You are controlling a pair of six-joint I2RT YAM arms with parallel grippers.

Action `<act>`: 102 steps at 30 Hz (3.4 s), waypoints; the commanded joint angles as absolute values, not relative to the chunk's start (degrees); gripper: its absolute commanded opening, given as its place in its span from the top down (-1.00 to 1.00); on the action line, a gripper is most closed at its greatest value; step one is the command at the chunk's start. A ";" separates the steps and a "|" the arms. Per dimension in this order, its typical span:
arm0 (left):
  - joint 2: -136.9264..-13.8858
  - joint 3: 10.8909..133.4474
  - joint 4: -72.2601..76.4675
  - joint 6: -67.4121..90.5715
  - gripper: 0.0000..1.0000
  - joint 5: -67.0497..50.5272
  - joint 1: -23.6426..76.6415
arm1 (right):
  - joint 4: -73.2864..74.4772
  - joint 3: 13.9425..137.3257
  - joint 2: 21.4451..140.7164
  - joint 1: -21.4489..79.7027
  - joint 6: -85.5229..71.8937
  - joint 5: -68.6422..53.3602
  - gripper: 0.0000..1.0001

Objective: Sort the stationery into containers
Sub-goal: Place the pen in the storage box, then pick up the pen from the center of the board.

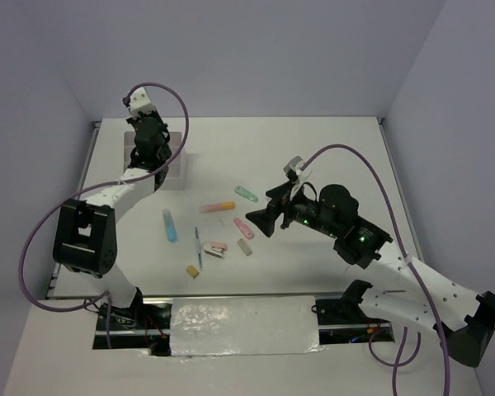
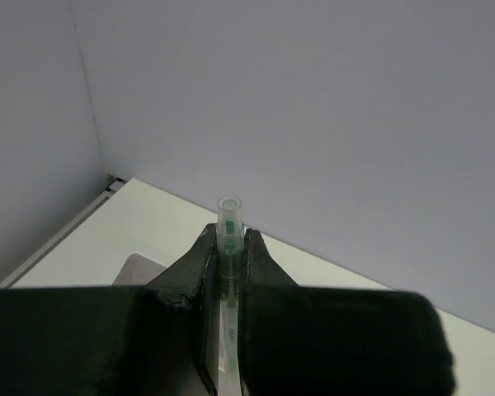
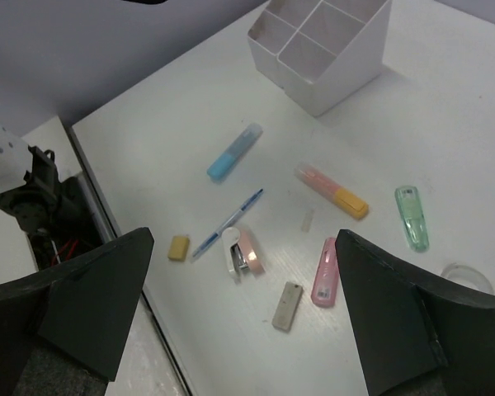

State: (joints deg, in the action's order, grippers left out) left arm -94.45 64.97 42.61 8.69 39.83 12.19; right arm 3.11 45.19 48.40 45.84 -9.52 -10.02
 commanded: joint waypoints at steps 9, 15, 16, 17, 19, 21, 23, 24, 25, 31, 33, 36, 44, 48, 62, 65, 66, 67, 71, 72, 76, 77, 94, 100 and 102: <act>-99.58 67.50 52.74 8.96 1.00 38.59 5.63 | 0.26 47.46 54.22 45.79 -8.88 -12.66 -0.99; -102.48 68.91 51.06 12.65 1.00 33.85 2.20 | -1.76 48.78 57.04 45.88 -8.96 -14.06 -0.99; -102.92 68.99 51.06 13.00 0.99 33.75 1.94 | -1.76 49.21 57.30 45.79 -8.88 -14.41 -0.99; -103.35 69.26 50.89 13.79 0.99 33.75 1.50 | -1.76 49.31 57.57 45.79 -8.79 -15.02 -1.00; -103.71 69.26 50.54 14.41 0.99 33.75 1.06 | -1.84 49.66 57.66 45.79 -8.79 -15.21 -1.00; -104.41 68.56 51.32 14.94 0.93 33.66 0.53 | -1.93 50.01 57.92 45.79 -8.61 -15.29 -0.99; -104.94 68.03 52.56 14.59 0.87 33.49 0.53 | -1.76 50.36 58.36 45.88 -8.26 -15.47 -1.00; -105.12 67.94 52.73 14.59 0.85 33.40 0.53 | -1.67 50.62 58.53 45.79 -8.00 -15.73 -0.99; -105.47 67.42 53.17 14.59 0.81 33.57 0.53 | -1.67 50.71 58.54 45.79 -7.82 -15.73 -0.99; -105.21 65.13 53.87 15.64 0.43 34.45 0.61 | -1.23 51.15 58.54 45.79 -7.03 -15.21 -0.99; -104.51 63.73 55.27 15.12 0.05 35.85 1.05 | -1.32 50.98 58.27 45.79 -7.03 -15.21 -0.99; -104.50 62.75 56.25 14.86 -0.39 36.74 1.23 | -1.06 50.89 57.75 45.79 -6.86 -15.38 -1.00; -98.54 68.45 41.03 17.75 -0.99 38.67 2.81 | 1.31 52.64 58.18 45.44 -7.64 -13.10 -0.99; -97.55 95.57 1.32 26.61 -0.99 31.49 4.66 | 6.39 56.85 63.71 43.51 -12.03 -9.85 -0.99; -69.71 65.32 -30.23 41.66 -0.88 24.70 23.28 | 27.23 71.36 71.19 39.20 -16.26 6.23 -0.63; -66.01 59.69 -31.55 43.76 -0.69 25.74 28.37 | 29.96 72.07 71.28 38.94 -16.00 9.05 -0.61; -65.57 58.55 -31.64 43.94 -0.63 26.19 29.69 | 29.62 71.55 71.11 38.85 -15.74 8.79 -0.61; -65.57 57.06 -32.95 44.82 -0.59 26.45 31.71 | 29.27 71.19 70.84 38.76 -15.73 8.35 -0.61; -67.06 54.59 -36.65 47.37 -0.29 27.95 35.59 | 27.78 69.88 71.28 38.67 -16.17 5.81 -0.60; -67.15 53.88 -36.22 47.20 -0.22 26.99 35.94 | 27.43 69.18 71.28 38.67 -16.17 4.84 -0.61; -66.53 49.66 -33.66 47.55 -0.21 23.99 37.00 | 26.46 67.77 71.19 38.67 -15.91 3.43 -0.61; -66.62 49.14 -33.84 47.81 -0.22 24.78 37.00 | 26.28 67.33 71.02 38.67 -15.82 3.25 -0.60; -71.28 45.71 -31.47 48.87 -0.15 20.74 37.09 | 23.47 65.65 71.98 38.67 -15.12 0.26 -0.61; -72.51 43.86 -29.54 49.13 -0.08 19.34 37.79 | 23.20 65.92 72.60 38.76 -15.12 0.26 -0.60; -73.12 43.16 -29.01 49.57 -0.08 18.90 38.23 | 23.03 65.74 72.68 38.76 -15.03 0.26 -0.60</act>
